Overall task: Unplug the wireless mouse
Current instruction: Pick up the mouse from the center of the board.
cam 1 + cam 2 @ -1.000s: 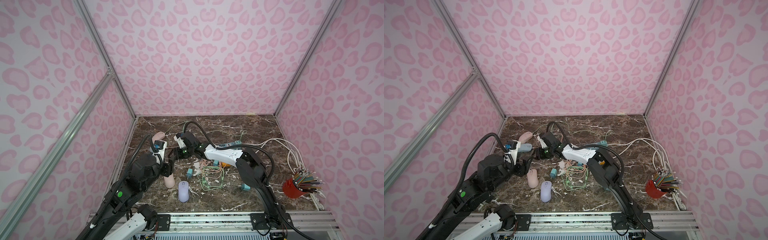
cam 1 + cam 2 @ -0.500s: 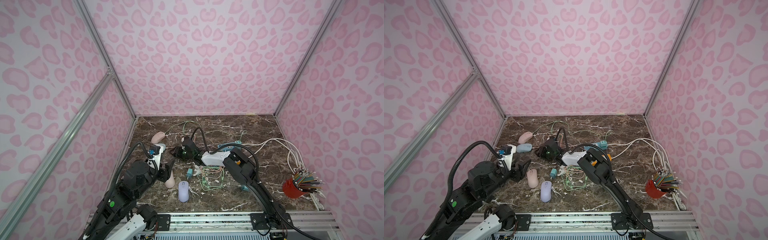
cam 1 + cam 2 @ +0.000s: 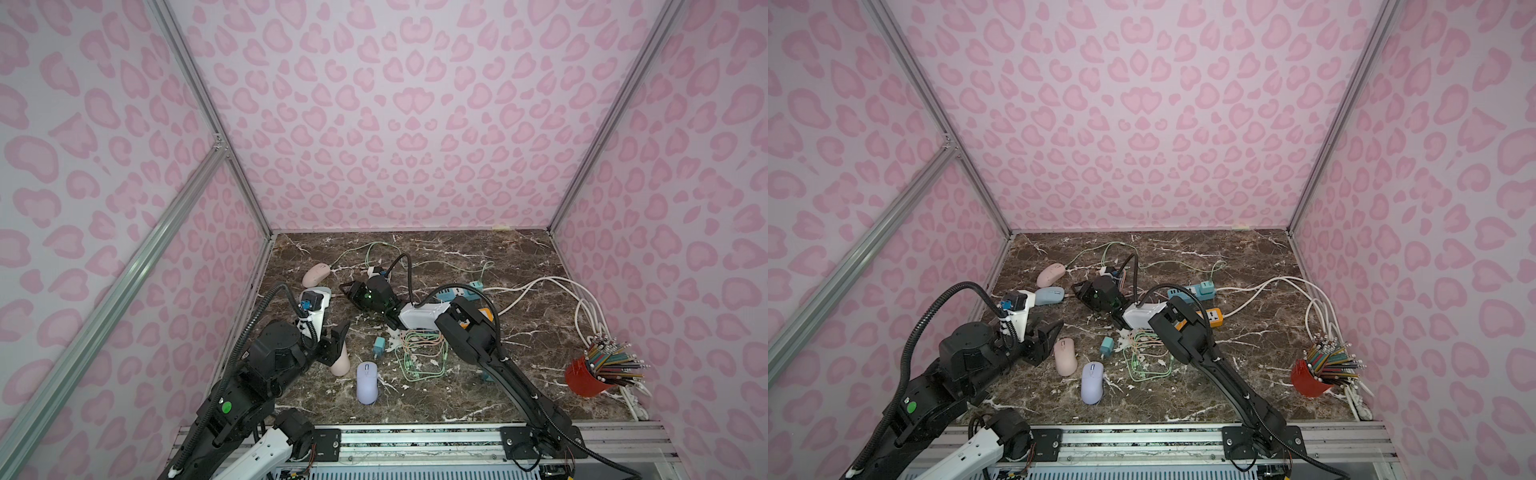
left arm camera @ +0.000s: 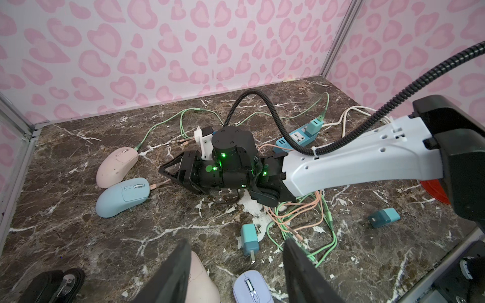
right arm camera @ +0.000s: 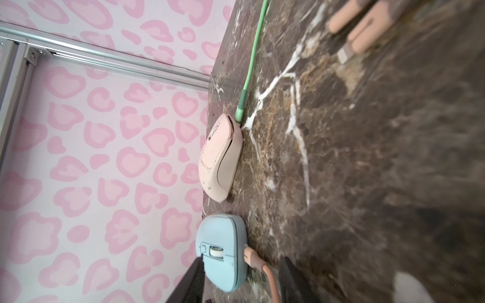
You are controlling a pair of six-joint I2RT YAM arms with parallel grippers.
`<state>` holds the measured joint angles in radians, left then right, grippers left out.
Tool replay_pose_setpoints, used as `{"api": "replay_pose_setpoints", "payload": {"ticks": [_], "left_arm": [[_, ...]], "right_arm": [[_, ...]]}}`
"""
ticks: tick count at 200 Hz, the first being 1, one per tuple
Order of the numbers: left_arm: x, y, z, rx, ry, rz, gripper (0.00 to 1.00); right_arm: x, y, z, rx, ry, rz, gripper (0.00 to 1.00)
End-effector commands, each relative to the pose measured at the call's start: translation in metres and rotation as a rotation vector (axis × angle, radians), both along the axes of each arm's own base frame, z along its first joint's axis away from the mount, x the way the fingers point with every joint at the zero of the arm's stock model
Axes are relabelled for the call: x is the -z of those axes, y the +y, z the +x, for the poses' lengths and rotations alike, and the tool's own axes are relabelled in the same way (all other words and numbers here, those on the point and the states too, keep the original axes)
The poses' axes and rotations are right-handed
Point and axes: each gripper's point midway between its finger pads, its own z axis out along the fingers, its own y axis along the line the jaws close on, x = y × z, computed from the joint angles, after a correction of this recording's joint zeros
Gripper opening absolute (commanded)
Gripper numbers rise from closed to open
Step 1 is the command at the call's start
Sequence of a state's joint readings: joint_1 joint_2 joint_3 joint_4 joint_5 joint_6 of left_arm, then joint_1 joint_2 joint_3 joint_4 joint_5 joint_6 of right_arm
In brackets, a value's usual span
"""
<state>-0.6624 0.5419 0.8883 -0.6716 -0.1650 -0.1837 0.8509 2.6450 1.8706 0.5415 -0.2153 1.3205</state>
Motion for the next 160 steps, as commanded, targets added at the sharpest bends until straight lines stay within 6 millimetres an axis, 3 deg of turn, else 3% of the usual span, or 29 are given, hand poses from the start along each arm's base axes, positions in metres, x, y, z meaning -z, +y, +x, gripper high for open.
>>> {"api": "replay_pose_setpoints", "payload": {"ticks": [1, 28, 52, 83, 105, 123, 155, 160], "left_arm": [[-0.003, 0.000, 0.002, -0.004, -0.014, 0.000, 0.58], [-0.001, 0.000, 0.003, -0.009, -0.008, 0.008, 0.58], [0.003, -0.002, 0.005, -0.008, 0.007, 0.019, 0.58], [0.009, -0.003, 0.007, -0.005, 0.023, 0.041, 0.58], [0.009, -0.006, 0.009, 0.011, 0.012, 0.051, 0.59], [0.012, -0.015, 0.010, 0.051, 0.009, 0.048, 0.67], [0.021, -0.034, 0.018, 0.099, 0.054, 0.035, 0.69], [0.022, -0.038, 0.020, 0.104, 0.065, 0.022, 0.69]], "right_arm": [[0.050, -0.011, 0.001, 0.019, 0.091, -0.124, 0.40], [0.056, -0.011, 0.005, 0.015, 0.096, -0.128, 0.18], [0.049, -0.018, 0.007, 0.010, 0.066, -0.158, 0.02], [0.021, -0.034, 0.012, -0.028, -0.038, -0.225, 0.00], [-0.015, -0.049, 0.008, -0.096, -0.134, -0.260, 0.00], [-0.049, -0.068, -0.004, -0.156, -0.224, -0.285, 0.00], [-0.115, -0.118, -0.034, -0.257, -0.372, -0.281, 0.00], [-0.112, -0.130, -0.043, -0.280, -0.368, -0.291, 0.00]]}}
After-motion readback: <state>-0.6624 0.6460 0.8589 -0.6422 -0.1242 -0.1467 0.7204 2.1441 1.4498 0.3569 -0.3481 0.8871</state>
